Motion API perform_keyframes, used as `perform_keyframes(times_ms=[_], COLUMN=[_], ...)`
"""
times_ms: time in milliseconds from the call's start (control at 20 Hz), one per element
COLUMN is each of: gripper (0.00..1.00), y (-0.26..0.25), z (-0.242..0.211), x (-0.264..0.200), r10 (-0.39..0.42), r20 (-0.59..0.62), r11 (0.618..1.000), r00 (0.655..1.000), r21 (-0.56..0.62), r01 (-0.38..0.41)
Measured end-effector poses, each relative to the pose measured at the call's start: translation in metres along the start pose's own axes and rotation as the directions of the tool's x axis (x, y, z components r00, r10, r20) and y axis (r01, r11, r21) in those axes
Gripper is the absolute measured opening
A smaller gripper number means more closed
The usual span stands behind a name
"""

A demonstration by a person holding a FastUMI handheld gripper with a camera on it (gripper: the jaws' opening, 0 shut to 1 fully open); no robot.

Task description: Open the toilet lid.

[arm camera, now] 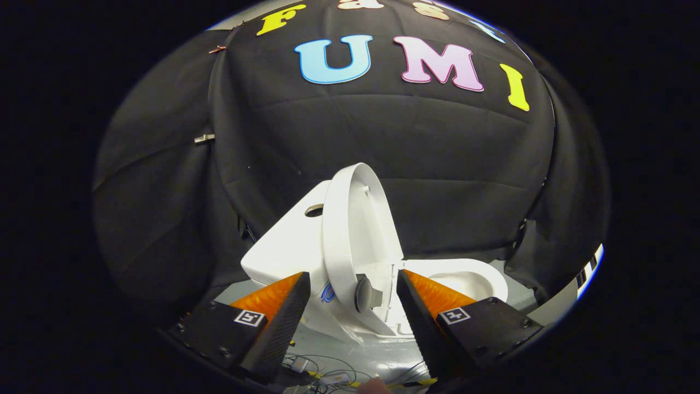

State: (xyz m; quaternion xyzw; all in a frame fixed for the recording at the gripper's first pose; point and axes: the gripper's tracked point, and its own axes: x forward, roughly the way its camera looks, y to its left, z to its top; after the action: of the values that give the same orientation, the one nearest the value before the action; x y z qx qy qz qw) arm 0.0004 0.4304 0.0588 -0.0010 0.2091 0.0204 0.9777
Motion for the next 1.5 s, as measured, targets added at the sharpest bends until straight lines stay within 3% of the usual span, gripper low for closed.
perform_keyframes(times_ms=[550,950,1300,1500], gripper=[1.00,1.00,1.00,0.99], y=[-0.012,-0.047,-0.113,-0.152], z=[0.039,0.061,0.065,0.076], x=[-0.038,-0.070,-0.065,-0.060], r10=[0.050,0.135,0.099,0.102], r20=[0.105,0.191,0.223,0.327], r11=[0.999,0.989,0.994,0.994], r00=[0.993,0.972,0.970,0.939], r21=[-0.003,0.026,0.023,-0.060], r01=[-0.050,-0.143,-0.107,-0.087])
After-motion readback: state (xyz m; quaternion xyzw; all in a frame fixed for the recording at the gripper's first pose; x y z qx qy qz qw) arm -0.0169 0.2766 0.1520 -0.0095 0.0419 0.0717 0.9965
